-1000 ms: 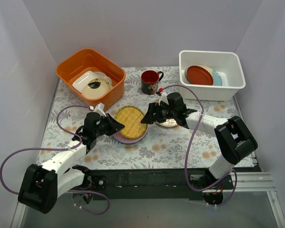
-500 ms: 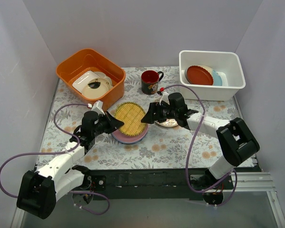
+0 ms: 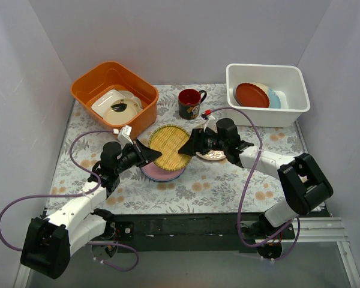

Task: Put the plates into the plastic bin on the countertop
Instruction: Pick up the plate at the center of the board, then place the plate in the plastic bin.

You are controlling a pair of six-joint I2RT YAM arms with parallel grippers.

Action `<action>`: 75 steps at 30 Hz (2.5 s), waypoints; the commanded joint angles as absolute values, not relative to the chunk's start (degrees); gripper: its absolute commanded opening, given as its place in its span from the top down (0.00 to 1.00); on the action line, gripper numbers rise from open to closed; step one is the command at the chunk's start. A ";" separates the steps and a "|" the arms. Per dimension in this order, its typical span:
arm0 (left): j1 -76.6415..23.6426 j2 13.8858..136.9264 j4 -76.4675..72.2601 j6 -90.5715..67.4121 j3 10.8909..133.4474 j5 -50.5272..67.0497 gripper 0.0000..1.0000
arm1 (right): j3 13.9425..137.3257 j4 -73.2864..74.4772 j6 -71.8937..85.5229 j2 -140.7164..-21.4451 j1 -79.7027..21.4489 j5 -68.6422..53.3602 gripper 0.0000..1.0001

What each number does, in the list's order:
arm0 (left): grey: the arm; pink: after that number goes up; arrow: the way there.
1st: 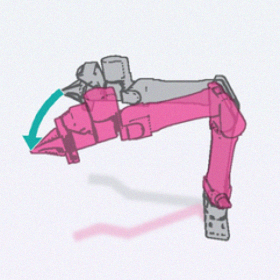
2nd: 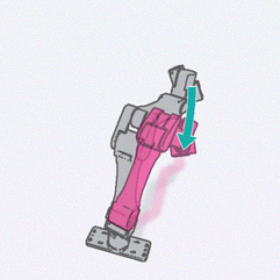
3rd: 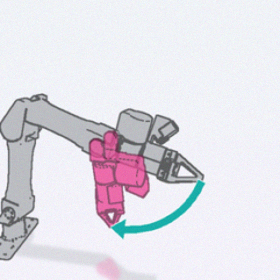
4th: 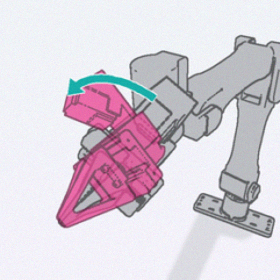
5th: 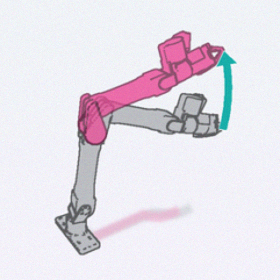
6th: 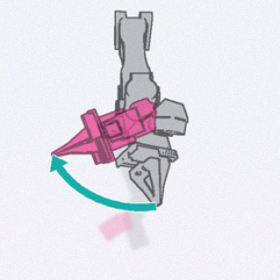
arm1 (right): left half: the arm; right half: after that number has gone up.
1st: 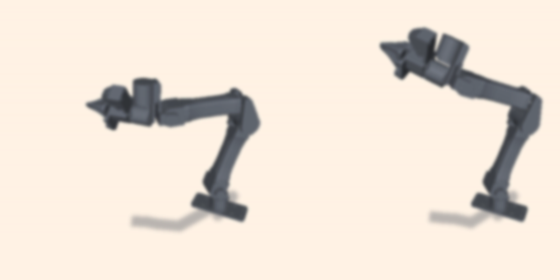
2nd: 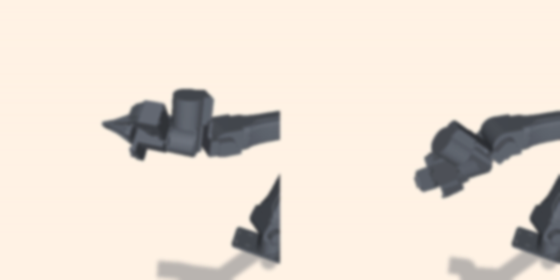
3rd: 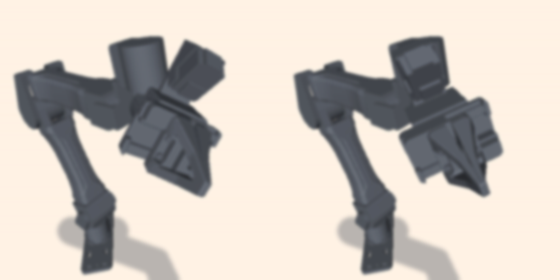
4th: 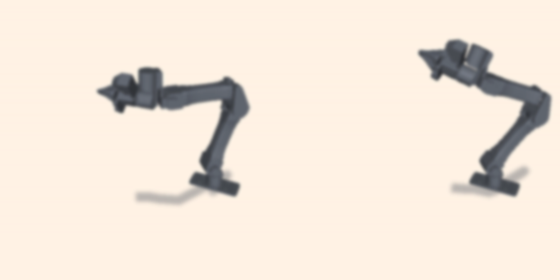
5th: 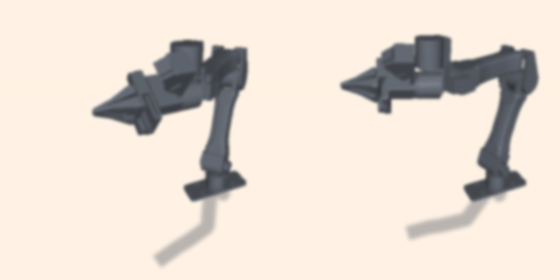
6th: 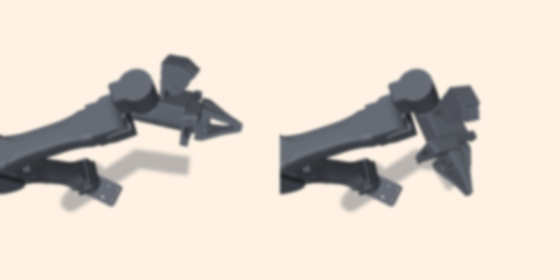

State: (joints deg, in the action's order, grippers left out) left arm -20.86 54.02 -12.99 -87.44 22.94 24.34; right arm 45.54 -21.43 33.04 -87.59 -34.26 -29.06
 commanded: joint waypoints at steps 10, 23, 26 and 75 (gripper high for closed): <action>-21.09 52.38 -20.22 -88.42 22.50 29.10 1.00 | 42.54 -33.13 38.93 -86.13 -33.05 -33.75 0.99; -21.09 52.47 -18.37 -87.45 22.59 28.04 0.78 | 42.19 -33.22 39.02 -85.61 -32.87 -33.93 0.99; -21.09 52.56 -18.28 -87.28 22.59 28.13 0.64 | 42.19 -33.22 39.02 -85.52 -32.87 -34.01 0.99; -21.09 54.14 -19.16 -87.36 21.45 30.15 0.02 | 52.38 -24.96 33.93 -87.89 -21.27 -37.18 0.99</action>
